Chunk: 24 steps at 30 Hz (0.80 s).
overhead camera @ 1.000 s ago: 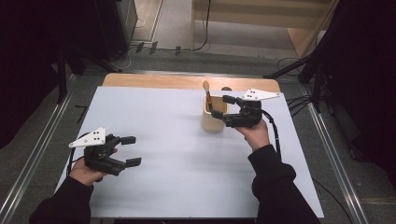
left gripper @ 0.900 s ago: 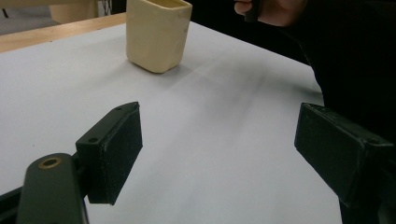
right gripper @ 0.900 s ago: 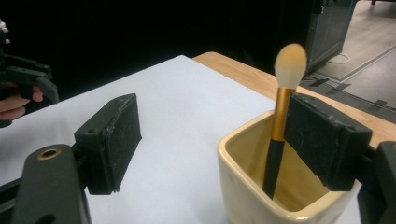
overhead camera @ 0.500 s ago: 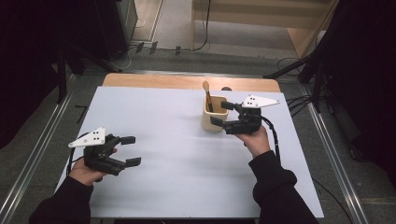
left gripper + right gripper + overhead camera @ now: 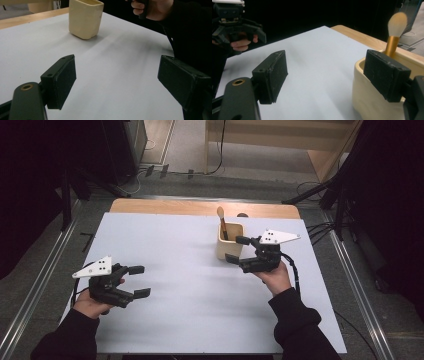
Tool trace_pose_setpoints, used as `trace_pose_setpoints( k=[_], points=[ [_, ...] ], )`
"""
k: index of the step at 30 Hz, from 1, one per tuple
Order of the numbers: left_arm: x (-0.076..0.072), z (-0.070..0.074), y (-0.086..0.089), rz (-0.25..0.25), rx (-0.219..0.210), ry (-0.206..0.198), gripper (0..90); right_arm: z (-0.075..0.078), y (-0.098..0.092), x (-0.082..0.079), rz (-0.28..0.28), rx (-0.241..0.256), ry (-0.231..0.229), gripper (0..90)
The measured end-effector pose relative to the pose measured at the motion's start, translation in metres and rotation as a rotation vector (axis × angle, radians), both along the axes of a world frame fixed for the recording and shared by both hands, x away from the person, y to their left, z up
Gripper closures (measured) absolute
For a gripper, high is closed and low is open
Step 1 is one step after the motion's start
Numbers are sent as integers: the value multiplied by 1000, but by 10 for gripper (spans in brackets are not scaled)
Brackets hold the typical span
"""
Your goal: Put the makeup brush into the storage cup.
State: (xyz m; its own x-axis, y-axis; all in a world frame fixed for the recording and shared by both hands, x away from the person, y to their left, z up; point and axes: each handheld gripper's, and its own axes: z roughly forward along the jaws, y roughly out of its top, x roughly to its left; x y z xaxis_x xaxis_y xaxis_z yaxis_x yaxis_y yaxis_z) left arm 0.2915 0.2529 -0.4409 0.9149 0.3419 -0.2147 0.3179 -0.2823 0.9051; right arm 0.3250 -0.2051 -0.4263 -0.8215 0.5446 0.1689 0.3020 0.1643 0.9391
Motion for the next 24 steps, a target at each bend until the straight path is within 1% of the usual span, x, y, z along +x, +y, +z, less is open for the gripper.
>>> trace_pose_setpoints(
  k=[5,8,10,11,14,18,21,24],
  points=[
    [0,0,0,2,-6,-1,160,-3,-1,-8,5,-9,0,208],
    [0,1,1,5,-9,-1,160,-5,-2,-12,23,-11,0,208],
    [0,1,1,5,-9,-3,160,-4,-2,-15,27,-16,-7,208],
    [0,1,1,4,-8,-3,160,-4,-2,-16,27,-6,-13,208],
    [-1,1,1,5,-9,-6,160,-6,-4,-20,32,1,-11,208],
    [-1,1,2,4,-8,-8,160,-8,-6,-25,42,-1,-14,208],
    [-1,1,3,6,-9,-7,160,-9,-8,-29,50,5,-29,208],
    [-1,2,3,8,-9,-9,160,-10,-10,-33,53,-2,-26,208]
  ],
)
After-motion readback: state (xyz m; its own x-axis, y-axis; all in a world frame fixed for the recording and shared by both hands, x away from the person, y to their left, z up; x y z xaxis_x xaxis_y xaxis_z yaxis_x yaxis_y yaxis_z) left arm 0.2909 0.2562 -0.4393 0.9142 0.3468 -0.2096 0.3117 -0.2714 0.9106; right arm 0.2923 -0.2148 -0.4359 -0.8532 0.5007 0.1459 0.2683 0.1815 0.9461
